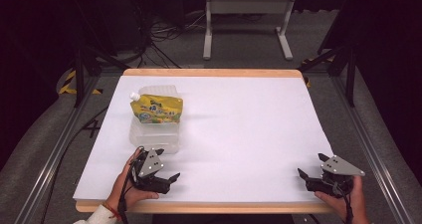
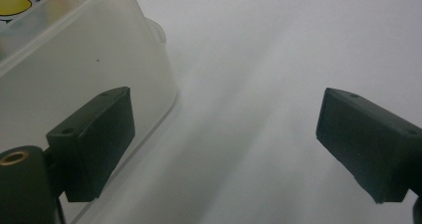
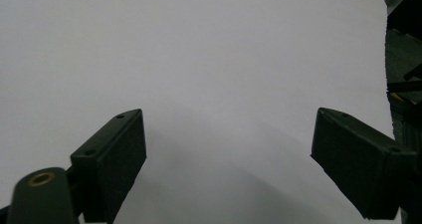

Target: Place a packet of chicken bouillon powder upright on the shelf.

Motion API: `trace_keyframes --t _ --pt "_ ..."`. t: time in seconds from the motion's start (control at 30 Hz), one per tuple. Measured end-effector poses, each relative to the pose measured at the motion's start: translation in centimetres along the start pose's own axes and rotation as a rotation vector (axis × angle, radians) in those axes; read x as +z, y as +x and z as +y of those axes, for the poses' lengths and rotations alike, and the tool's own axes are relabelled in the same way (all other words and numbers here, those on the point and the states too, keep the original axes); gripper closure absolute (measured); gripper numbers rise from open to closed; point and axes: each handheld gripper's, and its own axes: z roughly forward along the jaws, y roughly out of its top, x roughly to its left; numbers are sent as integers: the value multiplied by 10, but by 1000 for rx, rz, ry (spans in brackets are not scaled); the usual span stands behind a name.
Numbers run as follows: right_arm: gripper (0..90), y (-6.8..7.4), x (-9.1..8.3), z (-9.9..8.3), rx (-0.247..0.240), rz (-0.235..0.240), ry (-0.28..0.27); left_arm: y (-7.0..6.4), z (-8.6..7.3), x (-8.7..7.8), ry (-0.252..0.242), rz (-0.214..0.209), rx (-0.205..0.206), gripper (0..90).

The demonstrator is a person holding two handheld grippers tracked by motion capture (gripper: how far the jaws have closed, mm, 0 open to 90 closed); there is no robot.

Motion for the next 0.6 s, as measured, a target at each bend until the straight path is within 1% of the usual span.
trace_keyframes --t 0.1,0.2,0.27,0.37,0.6 --pt "144 1 0 1 -2 -3 -7 -1 2 1 -5 -2 4 90" --pt "146 5 1 2 -39 -19 2 -2 1 3 9 -7 8 90" --pt "149 8 1 3 -47 -13 6 -2 0 3 4 -14 3 90" --pt "152 11 1 5 -66 -23 11 -1 1 3 3 -12 6 90" --pt "152 12 1 6 -74 -19 9 -1 1 4 4 -14 2 90"
